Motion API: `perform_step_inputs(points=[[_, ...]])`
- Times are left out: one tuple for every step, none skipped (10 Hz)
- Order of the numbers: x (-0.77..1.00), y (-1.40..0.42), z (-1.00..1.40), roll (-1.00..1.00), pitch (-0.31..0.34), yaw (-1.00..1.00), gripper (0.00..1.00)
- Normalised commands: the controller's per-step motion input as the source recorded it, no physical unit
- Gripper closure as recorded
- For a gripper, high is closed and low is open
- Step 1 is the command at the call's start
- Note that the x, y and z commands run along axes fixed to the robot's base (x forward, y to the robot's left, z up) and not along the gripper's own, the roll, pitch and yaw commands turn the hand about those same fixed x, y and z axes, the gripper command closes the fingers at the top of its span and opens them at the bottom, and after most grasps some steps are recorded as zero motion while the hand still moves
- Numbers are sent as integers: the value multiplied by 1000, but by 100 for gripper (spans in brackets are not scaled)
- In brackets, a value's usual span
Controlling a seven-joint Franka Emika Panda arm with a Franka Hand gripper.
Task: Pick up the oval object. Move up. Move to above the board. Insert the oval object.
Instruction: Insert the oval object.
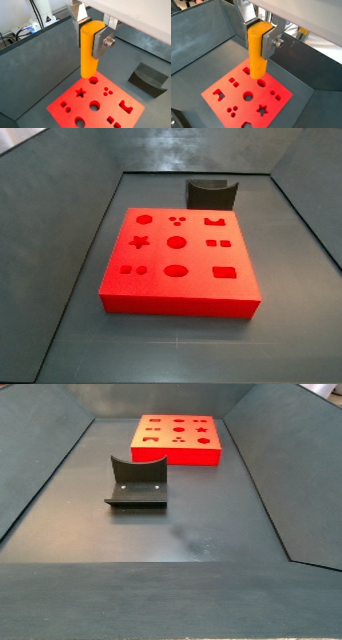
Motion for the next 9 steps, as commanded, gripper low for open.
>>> perform_step_inputs(points=[[0,0,-697,-19,-274,-26,100],[17,0,-851,26,-194,0,100],[46,0,-857,31,-184,0,100],[297,0,-857,19,-149,-71,100],[369,0,-863,27,-133,-103,100],[389,54,-877,60,-111,-14,100],[414,69,-803,104,-116,0,100],[411,83,-694,171,-123,0,100],[420,57,-640,203,-127,0,100]])
